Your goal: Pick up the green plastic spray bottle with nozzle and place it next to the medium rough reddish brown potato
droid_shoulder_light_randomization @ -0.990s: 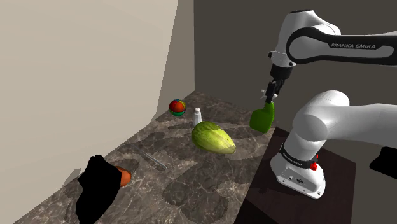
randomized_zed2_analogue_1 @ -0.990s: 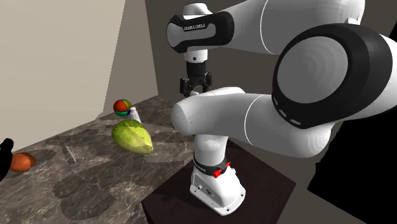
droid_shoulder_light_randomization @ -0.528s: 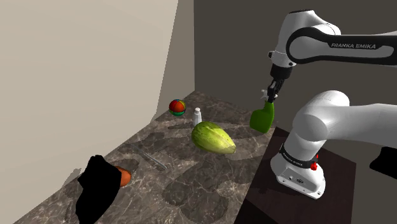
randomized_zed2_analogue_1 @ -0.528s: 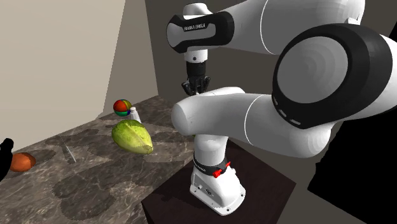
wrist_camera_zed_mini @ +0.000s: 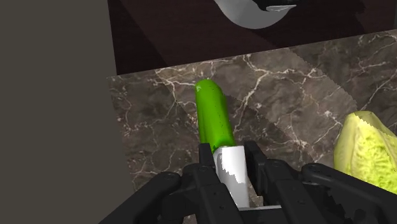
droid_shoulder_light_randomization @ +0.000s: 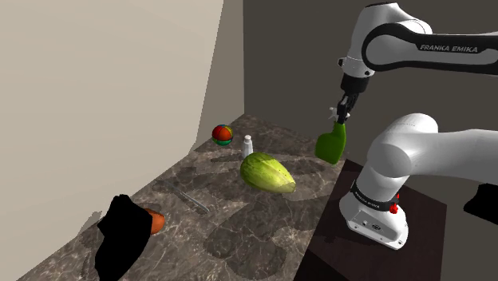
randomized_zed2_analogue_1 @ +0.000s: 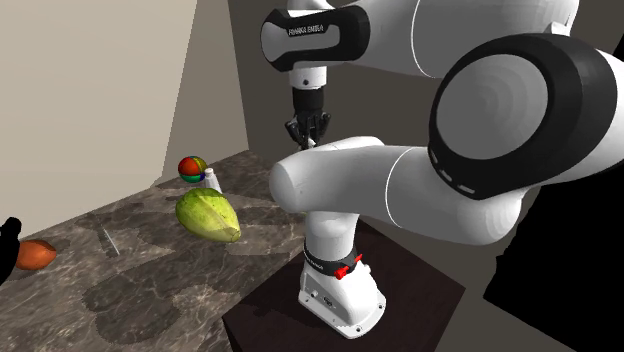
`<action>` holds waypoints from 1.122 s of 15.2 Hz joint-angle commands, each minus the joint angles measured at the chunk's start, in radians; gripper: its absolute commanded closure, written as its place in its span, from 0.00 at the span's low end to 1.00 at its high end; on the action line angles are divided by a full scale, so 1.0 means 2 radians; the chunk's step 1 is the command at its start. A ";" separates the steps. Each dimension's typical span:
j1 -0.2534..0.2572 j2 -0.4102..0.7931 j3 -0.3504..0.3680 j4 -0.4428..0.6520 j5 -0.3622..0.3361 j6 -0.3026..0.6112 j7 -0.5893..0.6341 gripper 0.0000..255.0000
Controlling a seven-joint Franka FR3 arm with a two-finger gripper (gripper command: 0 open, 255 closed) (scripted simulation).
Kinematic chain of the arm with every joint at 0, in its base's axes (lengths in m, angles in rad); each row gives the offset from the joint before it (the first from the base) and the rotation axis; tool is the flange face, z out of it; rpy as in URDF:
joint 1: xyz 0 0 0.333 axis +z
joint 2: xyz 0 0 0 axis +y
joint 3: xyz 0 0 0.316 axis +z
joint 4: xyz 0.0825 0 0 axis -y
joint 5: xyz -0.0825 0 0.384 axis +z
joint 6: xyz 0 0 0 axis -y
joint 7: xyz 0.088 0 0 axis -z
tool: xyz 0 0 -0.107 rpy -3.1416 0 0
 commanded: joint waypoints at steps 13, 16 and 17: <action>0.014 0.022 0.023 0.101 0.023 -0.078 -0.001 1.00; 0.016 0.029 0.026 0.124 0.027 -0.094 -0.001 1.00; 0.017 0.032 0.027 0.132 0.029 -0.099 -0.001 1.00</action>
